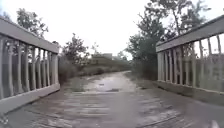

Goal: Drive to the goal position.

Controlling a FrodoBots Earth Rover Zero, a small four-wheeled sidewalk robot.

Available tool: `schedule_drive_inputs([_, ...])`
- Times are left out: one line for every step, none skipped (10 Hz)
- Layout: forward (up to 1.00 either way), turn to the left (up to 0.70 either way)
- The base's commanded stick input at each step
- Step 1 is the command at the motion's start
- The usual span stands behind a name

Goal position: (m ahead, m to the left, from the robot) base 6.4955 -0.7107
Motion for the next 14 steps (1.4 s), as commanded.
schedule_drive_inputs([1.00,0.00])
schedule_drive_inputs([1.00,0.00])
schedule_drive_inputs([1.00,0.00])
schedule_drive_inputs([1.00,0.00])
schedule_drive_inputs([1.00,0.00])
schedule_drive_inputs([1.00,0.00])
schedule_drive_inputs([1.00,0.00])
schedule_drive_inputs([1.00,0.00])
schedule_drive_inputs([1.00,0.00])
schedule_drive_inputs([1.00,0.00])
schedule_drive_inputs([1.00,0.00])
schedule_drive_inputs([1.00,0.00])
schedule_drive_inputs([1.00,0.00])
schedule_drive_inputs([1.00,0.00])
